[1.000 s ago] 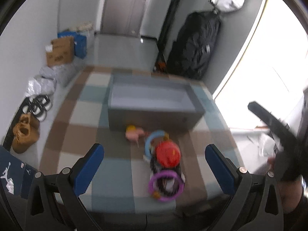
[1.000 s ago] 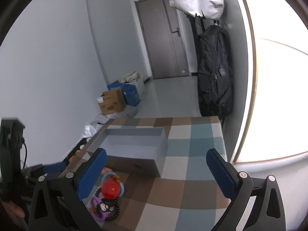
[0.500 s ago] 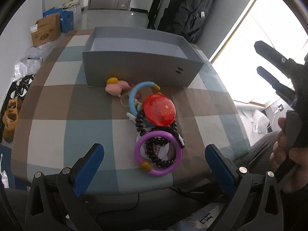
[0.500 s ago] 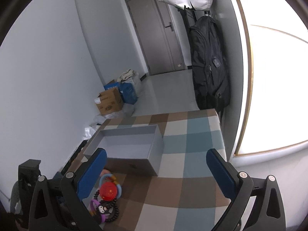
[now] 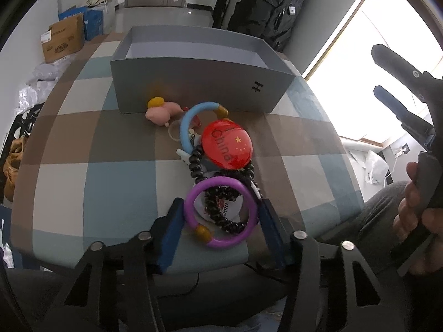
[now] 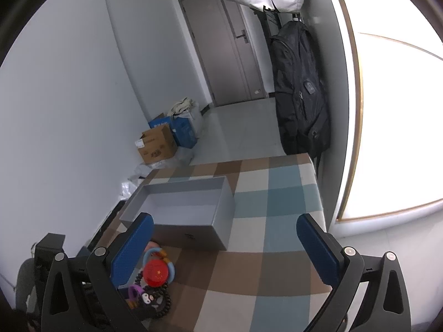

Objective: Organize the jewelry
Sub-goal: 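Lower the left gripper onto the purple ring and close it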

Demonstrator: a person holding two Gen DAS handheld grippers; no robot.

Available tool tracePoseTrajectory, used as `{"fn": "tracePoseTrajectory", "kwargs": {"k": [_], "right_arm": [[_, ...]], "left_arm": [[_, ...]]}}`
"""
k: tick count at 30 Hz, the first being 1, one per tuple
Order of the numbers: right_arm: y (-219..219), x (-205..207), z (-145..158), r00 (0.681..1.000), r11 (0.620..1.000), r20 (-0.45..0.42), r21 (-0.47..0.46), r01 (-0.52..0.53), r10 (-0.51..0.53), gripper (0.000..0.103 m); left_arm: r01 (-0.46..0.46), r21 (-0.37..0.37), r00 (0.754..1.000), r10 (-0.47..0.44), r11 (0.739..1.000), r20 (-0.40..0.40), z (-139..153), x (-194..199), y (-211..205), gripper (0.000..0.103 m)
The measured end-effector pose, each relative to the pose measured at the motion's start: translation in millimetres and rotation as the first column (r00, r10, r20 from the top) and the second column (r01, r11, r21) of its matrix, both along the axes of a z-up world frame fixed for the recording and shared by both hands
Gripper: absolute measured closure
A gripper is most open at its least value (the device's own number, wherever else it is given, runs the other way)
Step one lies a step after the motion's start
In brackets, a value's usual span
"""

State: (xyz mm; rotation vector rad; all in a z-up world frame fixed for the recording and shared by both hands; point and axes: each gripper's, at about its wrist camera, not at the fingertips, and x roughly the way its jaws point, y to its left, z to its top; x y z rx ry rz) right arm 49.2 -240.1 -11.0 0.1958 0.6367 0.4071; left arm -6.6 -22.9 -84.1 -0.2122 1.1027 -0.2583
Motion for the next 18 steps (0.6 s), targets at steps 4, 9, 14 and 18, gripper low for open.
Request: {"fn": "tracePoseTrajectory", "kwargs": {"k": [4, 9, 14, 18], "right_arm": [[-1, 0, 0, 1.000, 1.000, -0.001, -0.005, 0.001, -0.001, 0.000], [-1, -1, -1, 1.000, 1.000, -0.001, -0.010, 0.002, -0.002, 0.000], [-2, -2, -5, 1.000, 1.000, -0.012, -0.018, -0.002, 0.002, 0.000], [3, 0, -9, 0.999, 1.000, -0.034, -0.019, -0.018, 0.018, 0.000]], "left_arm": [[0.008, 0.011, 1.000, -0.008, 1.000, 0.005, 1, 0, -4, 0.056], [0.013, 0.003, 1.000, -0.013, 1.000, 0.018, 3, 0, -4, 0.056], [0.006, -0.032, 0.999, -0.005, 0.999, 0.031, 9, 0, 2, 0.056], [-0.018, -0.072, 0.998, 0.022, 0.997, 0.054, 18, 3, 9, 0.056]]}}
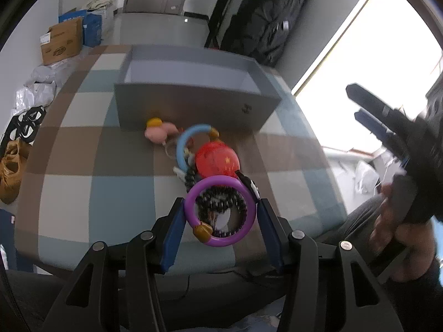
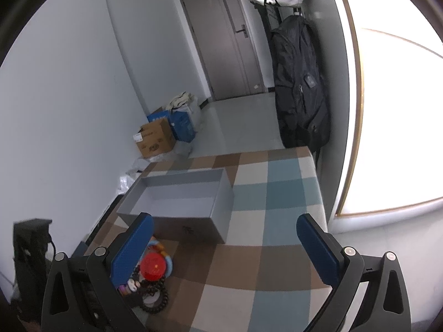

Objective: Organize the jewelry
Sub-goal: 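Lower the left gripper onto the purple ring and close it, then lift the purple ring with the left gripper while the right gripper grasps the red ball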

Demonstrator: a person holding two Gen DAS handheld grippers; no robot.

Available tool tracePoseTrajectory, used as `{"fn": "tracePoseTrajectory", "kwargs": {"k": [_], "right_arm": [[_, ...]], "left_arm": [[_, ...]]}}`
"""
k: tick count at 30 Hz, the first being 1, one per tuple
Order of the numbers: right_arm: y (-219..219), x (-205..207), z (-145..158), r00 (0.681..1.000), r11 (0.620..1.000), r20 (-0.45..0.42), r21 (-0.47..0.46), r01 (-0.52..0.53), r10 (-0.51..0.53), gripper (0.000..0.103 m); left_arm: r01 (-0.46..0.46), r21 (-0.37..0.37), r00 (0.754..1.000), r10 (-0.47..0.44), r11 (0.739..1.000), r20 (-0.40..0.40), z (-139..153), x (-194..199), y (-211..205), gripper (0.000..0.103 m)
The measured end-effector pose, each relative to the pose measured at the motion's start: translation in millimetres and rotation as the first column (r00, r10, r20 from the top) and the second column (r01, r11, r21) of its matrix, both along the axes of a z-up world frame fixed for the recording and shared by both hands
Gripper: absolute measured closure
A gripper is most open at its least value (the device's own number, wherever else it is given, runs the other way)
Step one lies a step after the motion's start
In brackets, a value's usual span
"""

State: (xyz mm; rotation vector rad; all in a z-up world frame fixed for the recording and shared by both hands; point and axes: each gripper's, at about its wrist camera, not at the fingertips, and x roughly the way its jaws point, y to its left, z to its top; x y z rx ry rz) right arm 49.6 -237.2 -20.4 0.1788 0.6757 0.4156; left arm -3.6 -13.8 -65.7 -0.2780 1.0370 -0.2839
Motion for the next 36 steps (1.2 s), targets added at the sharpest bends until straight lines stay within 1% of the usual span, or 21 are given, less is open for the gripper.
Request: {"fn": "tracePoseTrajectory", "kwargs": {"k": [4, 8, 10, 14, 17, 20, 22, 24, 28, 29, 31, 36], "right_arm": [[6, 1, -7, 0.999, 1.000, -0.039, -0.004, -0.030, 0.030, 0.000], [21, 2, -15, 0.992, 0.996, -0.086, -0.019, -0.092, 0.090, 0.000], [31, 0, -19, 0.986, 0.991, -0.103, -0.025, -0.131, 0.128, 0.000], [54, -2, -29, 0.971, 0.978, -0.139, -0.049, -0.204, 0.195, 0.000], [71, -5, -37, 0.955, 0.963, -0.168, -0.067, -0.260, 0.245, 0.001], [86, -6, -44, 0.937, 0.946, -0.188, -0.081, -0.313, 0.294, 0.008], [97, -11, -47, 0.930, 0.935, -0.192, -0.109, -0.337, 0.313, 0.009], [105, -12, -50, 0.927, 0.926, -0.193, -0.138, -0.351, 0.323, 0.018], [116, -12, -58, 0.918, 0.912, -0.209, -0.167, -0.374, 0.338, 0.029], [118, -11, -60, 0.916, 0.909, -0.211, -0.175, -0.378, 0.340, 0.033], [122, -9, -61, 0.916, 0.906, -0.209, -0.185, -0.382, 0.343, 0.037], [130, -5, -66, 0.907, 0.897, -0.224, -0.187, -0.399, 0.357, 0.058]], "left_arm": [[-0.041, -0.031, 0.999, 0.042, 0.999, 0.033, 9, 5, 9, 0.056], [-0.092, -0.079, 0.994, 0.096, 0.993, 0.049, 17, 11, 26, 0.056], [-0.119, -0.103, 0.990, 0.126, 0.987, 0.060, 22, 14, 36, 0.056], [-0.177, -0.114, 0.979, 0.187, 0.978, 0.086, 29, 22, 54, 0.056], [-0.201, -0.132, 0.974, 0.212, 0.971, 0.076, 25, 25, 63, 0.056], [-0.216, -0.157, 0.972, 0.228, 0.964, 0.063, 22, 28, 69, 0.056], [-0.213, -0.166, 0.972, 0.226, 0.963, 0.067, 22, 27, 70, 0.056], [-0.203, -0.167, 0.973, 0.218, 0.965, 0.077, 28, 23, 70, 0.056], [-0.190, -0.177, 0.976, 0.205, 0.966, 0.071, 27, 24, 71, 0.056], [-0.186, -0.180, 0.977, 0.201, 0.966, 0.067, 26, 25, 71, 0.056], [-0.183, -0.184, 0.978, 0.197, 0.966, 0.060, 25, 26, 72, 0.056], [-0.172, -0.205, 0.983, 0.183, 0.964, 0.034, 23, 29, 74, 0.056]]}}
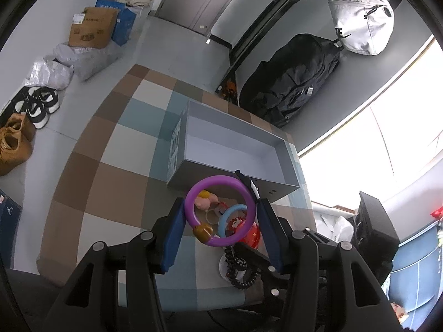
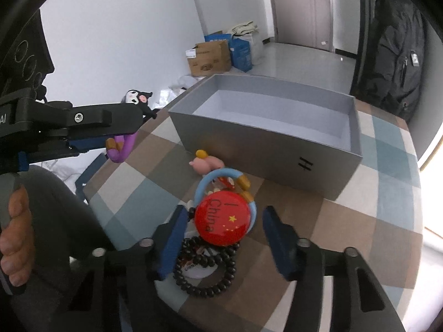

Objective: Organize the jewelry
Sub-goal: 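Lift the purple ring with the left gripper while the right gripper grasps the red ball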

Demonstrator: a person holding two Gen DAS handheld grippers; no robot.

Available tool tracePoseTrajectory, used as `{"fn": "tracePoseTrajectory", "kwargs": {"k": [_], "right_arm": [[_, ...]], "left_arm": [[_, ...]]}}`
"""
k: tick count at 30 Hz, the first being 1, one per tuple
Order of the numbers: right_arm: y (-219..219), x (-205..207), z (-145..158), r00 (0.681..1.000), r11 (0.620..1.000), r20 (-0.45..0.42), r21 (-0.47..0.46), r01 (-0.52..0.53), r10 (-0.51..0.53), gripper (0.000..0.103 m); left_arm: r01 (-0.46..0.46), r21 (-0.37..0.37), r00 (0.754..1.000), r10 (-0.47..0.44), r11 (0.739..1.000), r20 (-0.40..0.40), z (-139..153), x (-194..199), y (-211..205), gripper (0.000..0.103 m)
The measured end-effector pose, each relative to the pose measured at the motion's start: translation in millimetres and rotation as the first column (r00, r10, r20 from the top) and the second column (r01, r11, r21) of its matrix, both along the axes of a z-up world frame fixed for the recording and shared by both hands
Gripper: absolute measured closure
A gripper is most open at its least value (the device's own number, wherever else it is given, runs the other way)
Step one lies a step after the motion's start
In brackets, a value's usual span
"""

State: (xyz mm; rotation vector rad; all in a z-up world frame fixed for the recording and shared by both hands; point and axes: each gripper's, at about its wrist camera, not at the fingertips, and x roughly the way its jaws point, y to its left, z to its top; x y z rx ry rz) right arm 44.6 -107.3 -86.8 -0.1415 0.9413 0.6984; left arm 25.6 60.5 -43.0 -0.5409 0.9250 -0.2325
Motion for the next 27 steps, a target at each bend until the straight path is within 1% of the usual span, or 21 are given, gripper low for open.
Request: {"fn": "tracePoseTrajectory", "kwargs": {"k": [2, 5, 6, 9, 13, 18, 23, 27], "right_arm": [[2, 1, -1, 1.000, 1.000, -0.004, -0.007, -0.003, 0.003, 0.063], [2, 0, 2, 1.000, 1.000, -0.001, 0.007, -0.005, 0.005, 0.064], [1, -1, 3, 1.000, 1.000, 0.004, 0.009, -0.003, 0.003, 0.074], [-5, -1, 6, 1.000, 1.000, 0.013, 0.025, 0.006, -0.006, 0.080], [-8, -1, 8, 1.000, 0.999, 0.005, 0.048, 0.011, -0.011, 0.085], [-9, -7, 15, 1.000, 0.997, 0.017, 0.074, -0.003, 0.001, 0.094], [-9, -14, 20, 0.999, 0.994, 0.014, 0.102, -0.041, 0.040, 0.098], [-8, -16, 21, 0.998, 0.991, 0.003, 0.124, -0.055, 0.055, 0.099]], "left_arm": [[-0.002, -0.006, 1.000, 0.002, 1.000, -0.008, -1, 1, 1, 0.056], [-0.002, -0.013, 1.000, 0.002, 1.000, -0.012, -1, 1, 2, 0.056], [-0.001, -0.011, 1.000, 0.001, 1.000, -0.012, -1, 1, 1, 0.056], [-0.002, -0.011, 1.000, 0.002, 1.000, -0.015, -1, 1, 1, 0.057], [-0.003, -0.006, 1.000, 0.003, 1.000, -0.021, -2, 2, 0, 0.056], [-0.010, -0.005, 1.000, 0.009, 1.000, -0.026, -3, 3, 0, 0.056], [-0.013, -0.011, 0.999, 0.012, 1.000, -0.041, -7, 4, -1, 0.056], [-0.011, -0.003, 0.999, 0.011, 1.000, -0.036, -6, 4, -2, 0.056]]}}
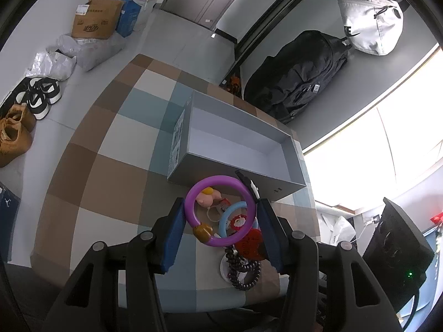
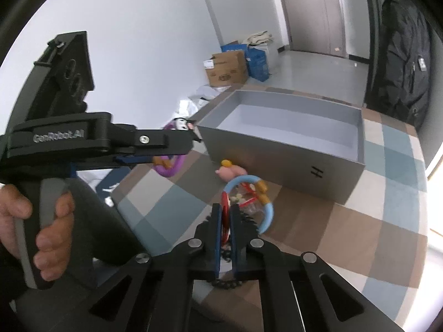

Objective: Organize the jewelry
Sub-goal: 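Lift the purple ring with the left gripper while the right gripper grasps the red ball, then lower purple ring and red ball into the grey box while both grippers open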

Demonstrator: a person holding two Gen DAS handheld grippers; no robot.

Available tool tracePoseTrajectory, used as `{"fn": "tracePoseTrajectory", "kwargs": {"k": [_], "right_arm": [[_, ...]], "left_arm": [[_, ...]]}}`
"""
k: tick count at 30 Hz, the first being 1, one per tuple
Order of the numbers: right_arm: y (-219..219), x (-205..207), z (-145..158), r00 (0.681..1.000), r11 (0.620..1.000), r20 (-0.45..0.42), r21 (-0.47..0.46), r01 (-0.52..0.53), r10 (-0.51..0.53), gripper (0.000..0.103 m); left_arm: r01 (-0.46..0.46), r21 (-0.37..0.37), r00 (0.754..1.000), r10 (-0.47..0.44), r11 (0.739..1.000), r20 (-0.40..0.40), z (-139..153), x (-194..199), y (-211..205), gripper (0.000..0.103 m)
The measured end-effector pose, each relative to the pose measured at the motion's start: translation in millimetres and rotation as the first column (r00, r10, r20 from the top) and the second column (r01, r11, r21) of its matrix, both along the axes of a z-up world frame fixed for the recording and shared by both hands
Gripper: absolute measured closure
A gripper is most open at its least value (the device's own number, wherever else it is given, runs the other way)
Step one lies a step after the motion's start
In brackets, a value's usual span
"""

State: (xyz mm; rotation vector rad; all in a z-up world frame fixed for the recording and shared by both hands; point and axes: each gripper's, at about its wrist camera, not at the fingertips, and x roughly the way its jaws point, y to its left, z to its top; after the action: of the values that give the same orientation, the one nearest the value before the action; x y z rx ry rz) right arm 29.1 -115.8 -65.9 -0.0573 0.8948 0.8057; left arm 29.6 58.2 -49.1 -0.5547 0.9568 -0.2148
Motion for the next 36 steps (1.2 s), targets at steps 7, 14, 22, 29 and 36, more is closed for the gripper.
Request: {"fn": "tracePoseTrajectory", "kwargs": {"k": [7, 14, 22, 29, 36], "right_arm": [[-9, 4, 9, 0.999, 0.997, -0.024, 0.076, 0.029, -0.027, 0.099], [-27, 16, 28, 0.997, 0.981, -0.027, 0.174, 0.080, -0.076, 0.099], [-36, 56, 55, 0.993, 0.969, -0.010, 0.216, 0.117, -0.118, 0.099], [-40, 99, 54, 0.990, 0.971, -0.015, 0.193, 0.139, -0.139, 0.099], [-48, 126, 31, 0.984, 0.966, -0.087, 0.194, 0.169, -0.154, 0.099]], "left_arm": [[-0.034, 0.029, 0.999, 0.033, 0.999, 0.043, 8, -2, 2, 0.056], [-0.047, 0.058, 0.999, 0.046, 0.997, 0.024, 18, 11, 1, 0.056], [0.003, 0.122, 0.999, -0.009, 0.993, 0.046, 41, 52, -19, 0.056], [0.049, 0.185, 0.998, -0.057, 0.981, 0.036, 34, 90, -34, 0.056], [0.061, 0.210, 0.998, -0.057, 0.976, -0.024, 12, 107, -38, 0.056]]}}
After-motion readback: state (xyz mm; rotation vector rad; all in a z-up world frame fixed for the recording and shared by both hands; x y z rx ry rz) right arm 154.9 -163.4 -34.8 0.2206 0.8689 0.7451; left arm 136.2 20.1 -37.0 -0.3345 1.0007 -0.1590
